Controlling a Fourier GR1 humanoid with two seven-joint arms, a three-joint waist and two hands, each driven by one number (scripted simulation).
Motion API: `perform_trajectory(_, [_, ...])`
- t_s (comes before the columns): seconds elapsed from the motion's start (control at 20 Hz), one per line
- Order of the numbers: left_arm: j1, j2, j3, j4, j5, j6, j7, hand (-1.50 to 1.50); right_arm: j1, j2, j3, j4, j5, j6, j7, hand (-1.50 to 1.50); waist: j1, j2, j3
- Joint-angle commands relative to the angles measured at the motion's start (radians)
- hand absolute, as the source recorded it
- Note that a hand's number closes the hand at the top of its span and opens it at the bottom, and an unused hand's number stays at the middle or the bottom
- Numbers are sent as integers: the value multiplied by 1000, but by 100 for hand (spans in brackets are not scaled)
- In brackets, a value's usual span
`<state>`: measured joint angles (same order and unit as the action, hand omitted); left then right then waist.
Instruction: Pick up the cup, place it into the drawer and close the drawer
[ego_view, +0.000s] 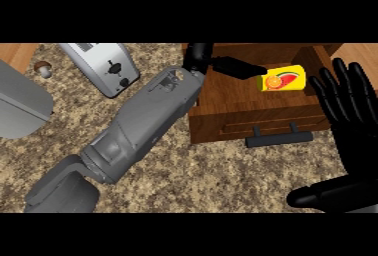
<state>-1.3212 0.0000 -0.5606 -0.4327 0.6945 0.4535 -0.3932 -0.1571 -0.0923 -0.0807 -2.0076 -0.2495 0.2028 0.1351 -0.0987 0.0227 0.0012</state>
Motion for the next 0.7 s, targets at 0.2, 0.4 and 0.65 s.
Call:
perform_trajectory(0.2, [33, 0, 54, -107, 102, -52, -89, -150, 43, -52, -74, -39, -134, 55, 48, -150, 54, -17, 0])
perform_trajectory(0.4, [78, 15, 103, -166, 85, -29, -52, -150, 130, -54, -22, -128, -100, 83, 58, 150, 92, -28, -1])
perform_trajectory(0.65, [170, 128, 148, -287, 113, -61, -34, -150, 130, -133, 18, -104, 62, 162, 1, 150, 118, -32, -2])
